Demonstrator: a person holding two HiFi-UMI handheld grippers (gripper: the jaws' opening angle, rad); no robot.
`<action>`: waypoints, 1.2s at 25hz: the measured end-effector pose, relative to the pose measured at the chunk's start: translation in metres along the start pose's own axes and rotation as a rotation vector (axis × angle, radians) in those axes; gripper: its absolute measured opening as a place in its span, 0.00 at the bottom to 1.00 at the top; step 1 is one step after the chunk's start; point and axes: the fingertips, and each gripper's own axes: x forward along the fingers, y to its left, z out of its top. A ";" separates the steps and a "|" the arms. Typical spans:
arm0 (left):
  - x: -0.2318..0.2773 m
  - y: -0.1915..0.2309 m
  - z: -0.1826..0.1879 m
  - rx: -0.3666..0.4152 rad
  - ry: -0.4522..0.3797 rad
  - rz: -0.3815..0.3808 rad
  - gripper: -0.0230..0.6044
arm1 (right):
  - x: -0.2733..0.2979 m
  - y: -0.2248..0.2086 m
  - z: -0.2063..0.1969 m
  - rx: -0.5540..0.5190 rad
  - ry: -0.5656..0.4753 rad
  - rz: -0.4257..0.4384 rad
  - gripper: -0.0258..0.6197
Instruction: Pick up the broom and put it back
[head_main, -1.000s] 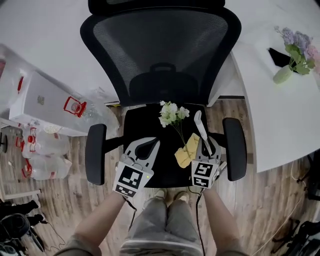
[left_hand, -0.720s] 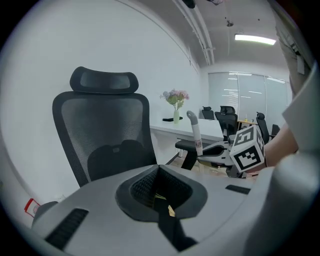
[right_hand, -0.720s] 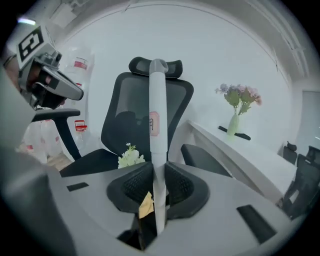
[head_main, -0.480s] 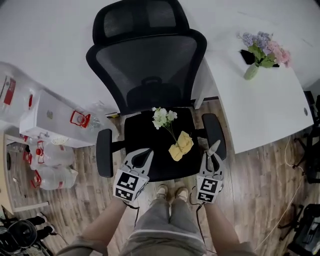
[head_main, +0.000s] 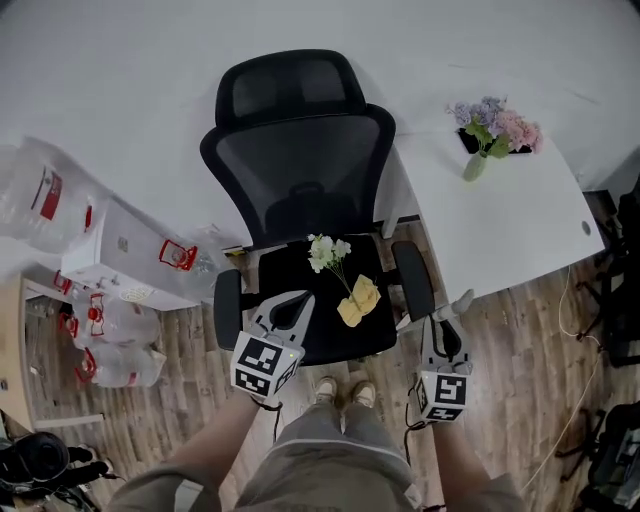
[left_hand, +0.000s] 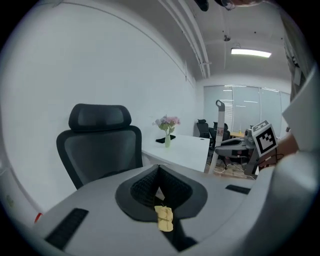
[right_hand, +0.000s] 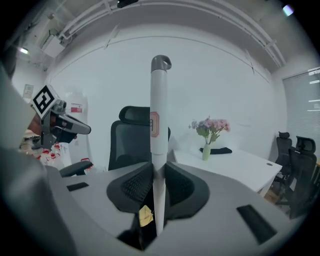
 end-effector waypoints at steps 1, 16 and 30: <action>-0.005 -0.003 0.011 0.012 -0.013 -0.003 0.06 | -0.007 -0.003 0.015 0.006 -0.016 -0.001 0.18; -0.076 -0.030 0.143 0.067 -0.207 -0.043 0.06 | -0.098 -0.010 0.137 0.001 -0.136 0.067 0.18; -0.099 -0.071 0.191 0.077 -0.300 -0.144 0.06 | -0.174 -0.019 0.220 0.133 -0.315 0.116 0.18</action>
